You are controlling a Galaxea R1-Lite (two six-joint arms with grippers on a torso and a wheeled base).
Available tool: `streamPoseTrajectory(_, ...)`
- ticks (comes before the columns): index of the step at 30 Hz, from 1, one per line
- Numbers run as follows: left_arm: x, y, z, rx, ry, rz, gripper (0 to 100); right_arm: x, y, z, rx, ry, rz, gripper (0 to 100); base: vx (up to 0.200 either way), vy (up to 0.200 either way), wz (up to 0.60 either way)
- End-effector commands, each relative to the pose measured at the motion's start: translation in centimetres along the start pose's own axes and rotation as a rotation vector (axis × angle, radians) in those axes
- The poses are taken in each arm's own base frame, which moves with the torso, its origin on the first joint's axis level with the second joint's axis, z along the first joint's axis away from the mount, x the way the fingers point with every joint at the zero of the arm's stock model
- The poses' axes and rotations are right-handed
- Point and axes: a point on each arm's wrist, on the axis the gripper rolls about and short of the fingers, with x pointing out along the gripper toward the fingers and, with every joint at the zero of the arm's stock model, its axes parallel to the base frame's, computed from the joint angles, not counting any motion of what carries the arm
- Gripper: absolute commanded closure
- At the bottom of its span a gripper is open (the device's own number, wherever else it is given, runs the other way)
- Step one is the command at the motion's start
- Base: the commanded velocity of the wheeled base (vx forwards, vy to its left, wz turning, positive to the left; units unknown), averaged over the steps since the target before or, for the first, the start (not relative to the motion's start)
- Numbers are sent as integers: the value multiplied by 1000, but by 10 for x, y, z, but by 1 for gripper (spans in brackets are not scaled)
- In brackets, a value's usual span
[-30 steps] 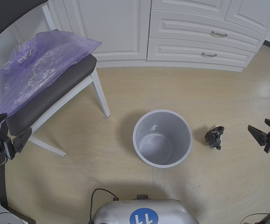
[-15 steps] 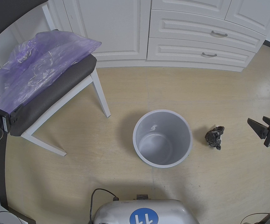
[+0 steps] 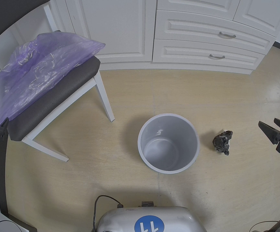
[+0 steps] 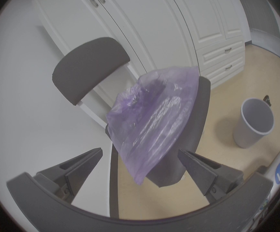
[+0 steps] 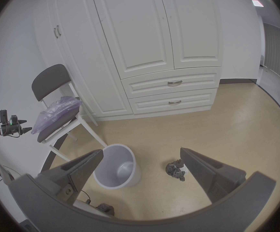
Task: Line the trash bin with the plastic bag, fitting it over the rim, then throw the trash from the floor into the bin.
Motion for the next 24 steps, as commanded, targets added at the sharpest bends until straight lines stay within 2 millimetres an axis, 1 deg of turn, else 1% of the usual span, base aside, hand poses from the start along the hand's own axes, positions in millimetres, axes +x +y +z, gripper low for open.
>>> streamPoseTrajectory(1,7,1,-6,41,48,-3,0,-1,1,-2,-4,5,6,0,0,0,0)
streamPoseTrajectory(4,17,-1,-12,109,84,-19,0,0,1,-4,-3,15,14,0,0,0,0)
streamPoseTrajectory(5,17,-1,-12,114,85,-18,0,0,1,-4,-3,15,16,0,0,0,0)
streamPoseTrajectory(7,24,-1,-10,161,85,-31,0,2,1,-5,0,24,30,0,0,0,0)
streamPoseTrajectory(12,41,2,-4,210,89,-38,0,2,0,-4,4,24,26,0,0,0,0)
streamPoseTrajectory(16,50,2,-4,219,95,-45,0,4,-2,-4,11,26,13,0,0,0,0)
streamPoseTrajectory(18,51,2,-3,219,95,-45,0,4,-2,-4,11,27,15,0,0,0,0)
streamPoseTrajectory(19,55,1,-6,222,107,-55,0,5,-3,-4,12,28,8,0,0,0,0)
streamPoseTrajectory(24,60,-1,-8,235,118,-67,0,5,-3,-4,12,28,7,0,0,0,0)
